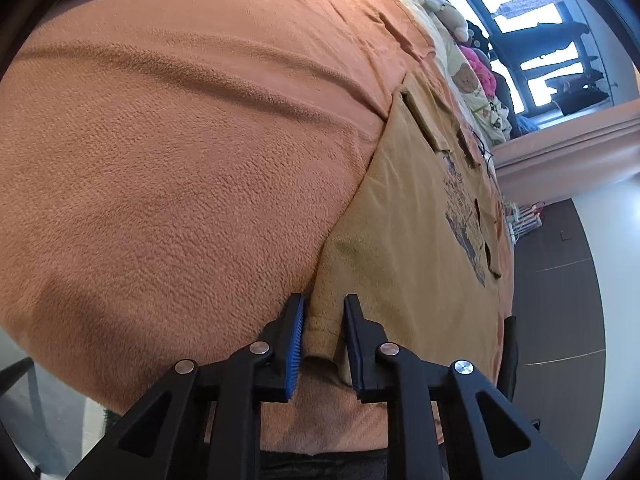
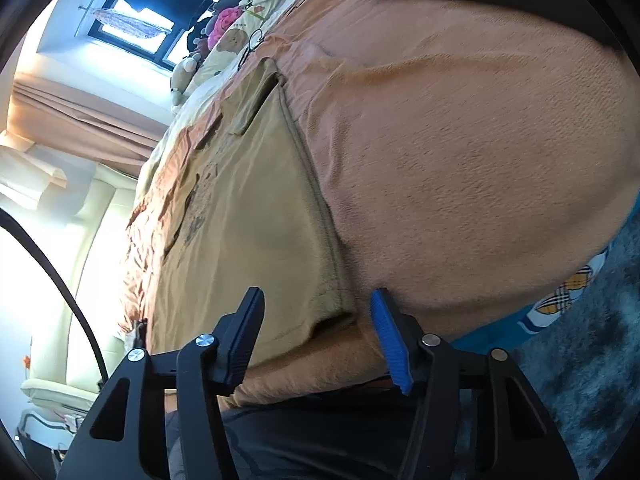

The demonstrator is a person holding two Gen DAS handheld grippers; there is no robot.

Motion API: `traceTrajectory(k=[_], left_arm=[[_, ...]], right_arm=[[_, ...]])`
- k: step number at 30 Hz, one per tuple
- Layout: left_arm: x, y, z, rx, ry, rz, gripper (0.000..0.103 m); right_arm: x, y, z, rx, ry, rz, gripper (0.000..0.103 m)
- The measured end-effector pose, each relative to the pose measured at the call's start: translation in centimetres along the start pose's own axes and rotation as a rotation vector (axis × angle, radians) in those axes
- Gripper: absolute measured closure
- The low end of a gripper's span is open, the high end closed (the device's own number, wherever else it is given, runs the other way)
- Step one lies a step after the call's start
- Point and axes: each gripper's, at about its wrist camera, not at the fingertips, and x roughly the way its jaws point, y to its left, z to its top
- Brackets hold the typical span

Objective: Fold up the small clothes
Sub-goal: 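Close both tools on the shirt's hem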

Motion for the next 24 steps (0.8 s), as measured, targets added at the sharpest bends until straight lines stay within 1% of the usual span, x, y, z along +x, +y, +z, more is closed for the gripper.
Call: traceTrajectory(k=[7, 8, 9, 10, 11, 12, 13, 14, 16, 18, 19, 20, 24], left_arm=[[0.8, -0.3, 0.4, 0.0, -0.002, -0.018, 0.082], [0.7, -0.3, 0.4, -0.001, -0.004, -0.017, 0.086], [0.7, -0.2, 0.4, 0.0, -0.005, -0.01, 0.093], [0.6, -0.1, 0.3, 0.0, -0.003, -0.004, 0.095], [0.5, -0.1, 0.3, -0.003, -0.005, -0.009, 0.098], [0.2, 0.0, 0.2, -0.005, -0.01, -0.018, 0.098], [-0.2, -0.1, 0.2, -0.002, -0.019, -0.023, 0.098], [-0.4, -0.2, 0.2, 0.001, -0.027, -0.027, 0.099], [-1.3, -0.2, 0.3, -0.004, -0.034, -0.03, 0.099], [-2.3, 0.0, 0.5, -0.03, -0.048, -0.066, 0.099], [-3.0, -0.1, 0.5, -0.029, -0.058, -0.077, 0.099], [-3.4, -0.4, 0.5, -0.022, -0.065, -0.078, 0.099], [-5.1, -1.8, -0.4, 0.003, -0.079, -0.106, 0.099]], right_arm=[[0.8, -0.3, -0.3, 0.03, -0.014, 0.021, 0.05], [0.8, -0.4, -0.2, 0.036, -0.018, 0.025, 0.05], [0.9, -0.3, -0.4, 0.037, -0.02, 0.024, 0.051], [1.0, -0.3, -0.4, 0.035, -0.02, 0.018, 0.054], [1.1, -0.2, -0.4, 0.031, -0.019, 0.008, 0.061], [1.2, -0.2, -0.4, 0.031, -0.013, 0.01, 0.077], [1.4, 0.1, -0.5, 0.034, 0.002, 0.023, 0.088], [1.6, 0.4, -0.5, 0.034, 0.006, 0.027, 0.096], [0.9, 1.1, -0.5, 0.015, -0.021, 0.02, 0.097], [0.2, 1.4, -0.5, 0.018, -0.036, 0.047, 0.098], [-0.3, 1.5, -0.4, 0.009, -0.028, 0.039, 0.098], [-0.9, 1.9, -0.3, -0.003, -0.04, 0.035, 0.098], [-2.6, 2.0, -0.6, 0.01, -0.081, 0.067, 0.099]])
